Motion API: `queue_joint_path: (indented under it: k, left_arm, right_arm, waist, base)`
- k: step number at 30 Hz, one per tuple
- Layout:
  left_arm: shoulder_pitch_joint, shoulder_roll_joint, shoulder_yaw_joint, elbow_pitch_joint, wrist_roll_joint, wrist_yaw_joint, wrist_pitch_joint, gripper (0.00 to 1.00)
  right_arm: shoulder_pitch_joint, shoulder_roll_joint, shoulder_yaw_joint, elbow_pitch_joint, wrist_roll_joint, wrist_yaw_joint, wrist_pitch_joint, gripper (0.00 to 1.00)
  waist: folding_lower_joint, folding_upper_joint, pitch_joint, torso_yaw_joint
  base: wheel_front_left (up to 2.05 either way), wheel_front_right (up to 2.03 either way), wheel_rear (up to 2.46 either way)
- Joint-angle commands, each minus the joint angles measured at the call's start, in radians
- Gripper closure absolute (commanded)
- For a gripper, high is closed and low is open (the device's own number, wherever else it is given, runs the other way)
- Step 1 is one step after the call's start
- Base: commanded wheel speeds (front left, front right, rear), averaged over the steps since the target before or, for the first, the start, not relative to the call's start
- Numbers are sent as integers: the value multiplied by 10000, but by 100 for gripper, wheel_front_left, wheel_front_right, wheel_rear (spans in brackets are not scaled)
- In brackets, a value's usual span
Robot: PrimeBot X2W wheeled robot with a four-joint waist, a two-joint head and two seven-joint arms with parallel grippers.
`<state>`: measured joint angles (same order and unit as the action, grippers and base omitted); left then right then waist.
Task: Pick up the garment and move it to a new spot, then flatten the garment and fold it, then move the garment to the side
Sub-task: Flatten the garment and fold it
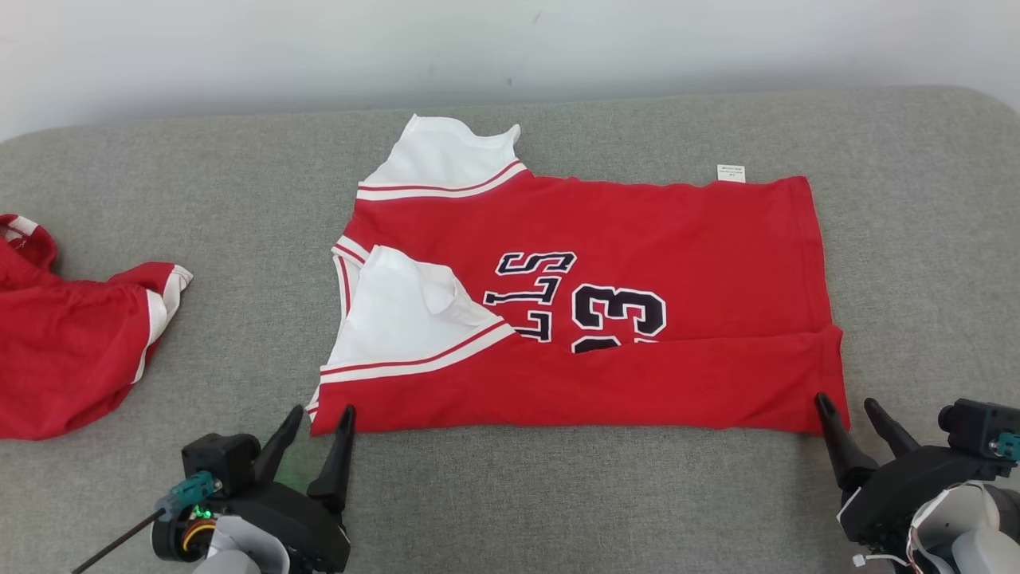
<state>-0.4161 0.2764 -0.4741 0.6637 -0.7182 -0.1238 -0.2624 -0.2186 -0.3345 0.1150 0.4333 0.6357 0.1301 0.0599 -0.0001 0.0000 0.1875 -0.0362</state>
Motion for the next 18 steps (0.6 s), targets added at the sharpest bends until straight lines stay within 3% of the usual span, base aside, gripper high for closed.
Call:
queue_joint_path:
  k: [1,9,10,11,12,18]
  left_arm:
    - [140,-58,-43,10,14,-9,-28,0]
    - [-70,-180,-208,390,74,20,25,0]
    - [-109,-226,-227,462,79,52,35,4]
    - [-143,-256,-215,525,54,69,34,64]
    - [-174,-273,-217,576,45,65,32,97]
    - [-79,-307,-144,884,56,57,0,100]
  right_arm:
    - [-1,37,38,69,-57,8,-87,0]
    - [-421,176,433,771,-403,7,-294,0]
    - [-482,212,492,895,-439,7,-309,22]
    - [-551,236,560,1003,-468,8,-348,78]
    - [-622,256,621,1130,-509,8,-379,100]
    - [-707,368,915,1729,-308,8,-708,100]
  waist:
    - [1,0,5,9]
    - [1,0,107,-59]
    - [1,0,112,-71]
    - [1,0,114,-79]
    - [1,0,109,-80]
    - [1,0,-278,41]
  base:
    - [0,0,0]
    - [0,0,0]
    - [0,0,0]
    - [0,0,0]
    - [0,0,0]
    - [0,0,0]
